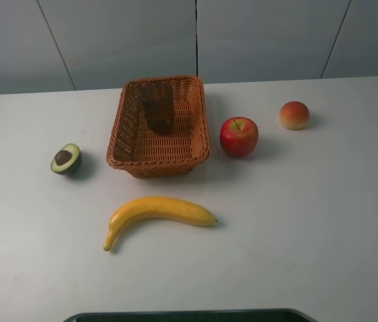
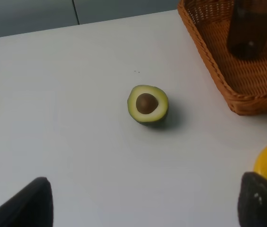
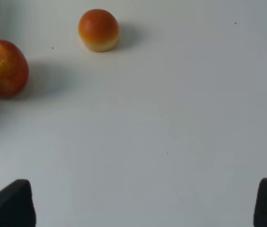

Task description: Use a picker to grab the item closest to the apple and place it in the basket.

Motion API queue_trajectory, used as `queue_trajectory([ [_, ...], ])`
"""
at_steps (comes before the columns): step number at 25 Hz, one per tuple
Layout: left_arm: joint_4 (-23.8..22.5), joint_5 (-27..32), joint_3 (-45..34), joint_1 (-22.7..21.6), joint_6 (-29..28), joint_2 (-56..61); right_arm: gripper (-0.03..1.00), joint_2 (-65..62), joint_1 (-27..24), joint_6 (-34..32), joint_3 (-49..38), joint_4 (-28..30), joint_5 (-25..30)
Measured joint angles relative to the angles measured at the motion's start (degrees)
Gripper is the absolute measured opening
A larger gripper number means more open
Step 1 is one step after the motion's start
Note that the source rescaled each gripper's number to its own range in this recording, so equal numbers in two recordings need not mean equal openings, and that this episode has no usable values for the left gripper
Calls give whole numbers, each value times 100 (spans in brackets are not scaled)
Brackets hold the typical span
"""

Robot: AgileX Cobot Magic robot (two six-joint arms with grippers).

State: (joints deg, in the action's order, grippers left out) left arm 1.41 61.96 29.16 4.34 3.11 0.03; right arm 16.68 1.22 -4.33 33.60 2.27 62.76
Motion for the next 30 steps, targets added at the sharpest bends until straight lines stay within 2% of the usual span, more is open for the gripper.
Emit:
queue_trajectory([
  [7,0,0,0,0,0,0,100,-1040,0,236,-406,-227,23],
  [14,0,0,0,0,11,0,100,-1625,0,336,-434,-275,12],
  [30,0,0,0,0,11,0,100,-1676,0,370,-434,-275,12],
])
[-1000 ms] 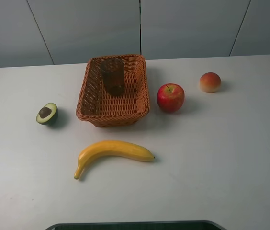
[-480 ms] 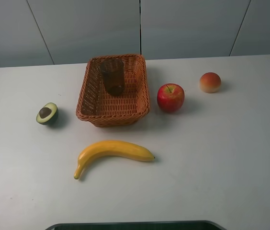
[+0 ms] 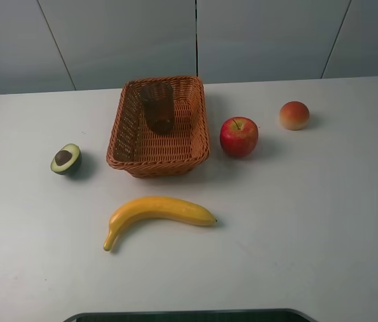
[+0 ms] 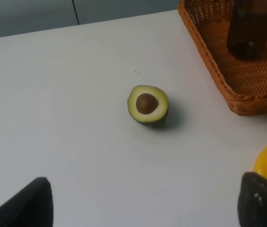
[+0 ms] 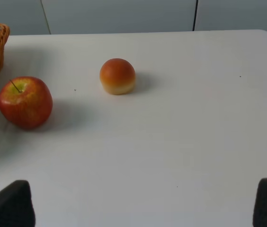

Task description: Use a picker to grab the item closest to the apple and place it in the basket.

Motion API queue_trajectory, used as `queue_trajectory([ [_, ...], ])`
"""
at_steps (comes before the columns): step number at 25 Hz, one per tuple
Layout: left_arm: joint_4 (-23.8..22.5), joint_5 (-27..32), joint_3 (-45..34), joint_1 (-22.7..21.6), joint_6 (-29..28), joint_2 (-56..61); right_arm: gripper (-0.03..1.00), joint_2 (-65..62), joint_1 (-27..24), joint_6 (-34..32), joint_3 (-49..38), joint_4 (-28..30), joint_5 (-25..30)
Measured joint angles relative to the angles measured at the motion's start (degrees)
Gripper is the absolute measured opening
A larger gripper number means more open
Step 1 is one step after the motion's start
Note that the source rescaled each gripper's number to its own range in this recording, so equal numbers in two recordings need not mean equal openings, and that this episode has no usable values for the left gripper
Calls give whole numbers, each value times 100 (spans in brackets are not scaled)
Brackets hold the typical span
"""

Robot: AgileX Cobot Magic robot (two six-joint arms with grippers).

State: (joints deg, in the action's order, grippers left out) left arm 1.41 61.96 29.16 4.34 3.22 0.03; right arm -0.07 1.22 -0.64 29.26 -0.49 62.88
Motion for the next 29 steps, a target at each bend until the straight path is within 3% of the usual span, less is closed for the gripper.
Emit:
queue_trajectory([
  [29,0,0,0,0,0,0,100,0,0,-11,0,0,0],
])
